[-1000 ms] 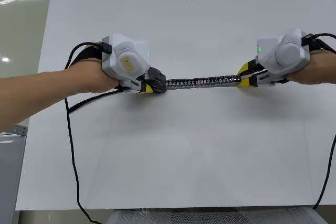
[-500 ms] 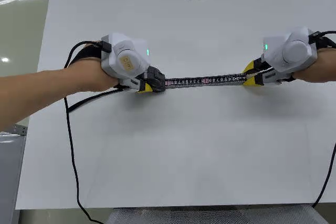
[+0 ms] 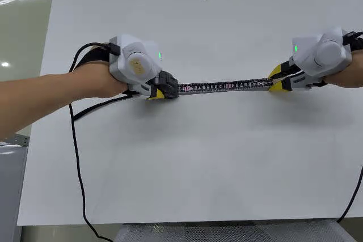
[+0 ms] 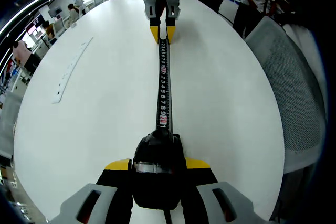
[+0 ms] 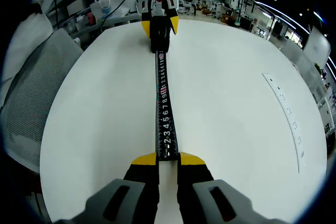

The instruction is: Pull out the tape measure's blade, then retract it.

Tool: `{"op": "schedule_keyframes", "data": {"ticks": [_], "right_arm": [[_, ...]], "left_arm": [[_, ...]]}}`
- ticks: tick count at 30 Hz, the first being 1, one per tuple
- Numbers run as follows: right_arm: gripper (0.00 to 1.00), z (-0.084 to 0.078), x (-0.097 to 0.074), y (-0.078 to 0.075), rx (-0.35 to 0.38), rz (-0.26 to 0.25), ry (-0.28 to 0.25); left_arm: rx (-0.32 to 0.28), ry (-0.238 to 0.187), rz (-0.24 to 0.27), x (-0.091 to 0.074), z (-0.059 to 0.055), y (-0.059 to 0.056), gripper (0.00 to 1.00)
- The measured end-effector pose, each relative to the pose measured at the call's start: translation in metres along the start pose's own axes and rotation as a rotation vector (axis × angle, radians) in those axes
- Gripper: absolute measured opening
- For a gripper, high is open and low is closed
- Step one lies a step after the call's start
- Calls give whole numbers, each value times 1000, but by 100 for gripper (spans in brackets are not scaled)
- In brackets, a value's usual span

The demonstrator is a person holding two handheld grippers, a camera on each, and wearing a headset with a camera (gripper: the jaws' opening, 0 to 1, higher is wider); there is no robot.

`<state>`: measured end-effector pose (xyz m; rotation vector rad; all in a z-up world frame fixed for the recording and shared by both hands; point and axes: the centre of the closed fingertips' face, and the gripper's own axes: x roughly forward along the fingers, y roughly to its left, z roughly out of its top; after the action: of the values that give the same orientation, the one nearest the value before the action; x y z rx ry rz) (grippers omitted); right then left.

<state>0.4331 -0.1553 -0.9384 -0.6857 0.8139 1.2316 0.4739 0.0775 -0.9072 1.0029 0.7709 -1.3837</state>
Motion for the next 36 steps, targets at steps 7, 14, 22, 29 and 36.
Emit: {"op": "schedule_keyframes", "data": {"ticks": [7, 14, 22, 29, 36], "right_arm": [[11, -4, -1, -1, 6, -2, 1], [11, -6, -3, -1, 11, 1, 2], [12, -5, -4, -1, 4, 6, 9], [13, -3, -4, 0, 8, 12, 11], [13, -3, -4, 1, -25, 14, 34]], "left_arm": [[0, 1, 0, 0, 0, 0, 32], [-2, 2, -2, 0, 0, 0, 32], [-2, -1, -2, 0, 1, -1, 32], [-4, -14, -7, 0, 1, -1, 33], [-1, -22, 4, 0, 1, -2, 33]]}}
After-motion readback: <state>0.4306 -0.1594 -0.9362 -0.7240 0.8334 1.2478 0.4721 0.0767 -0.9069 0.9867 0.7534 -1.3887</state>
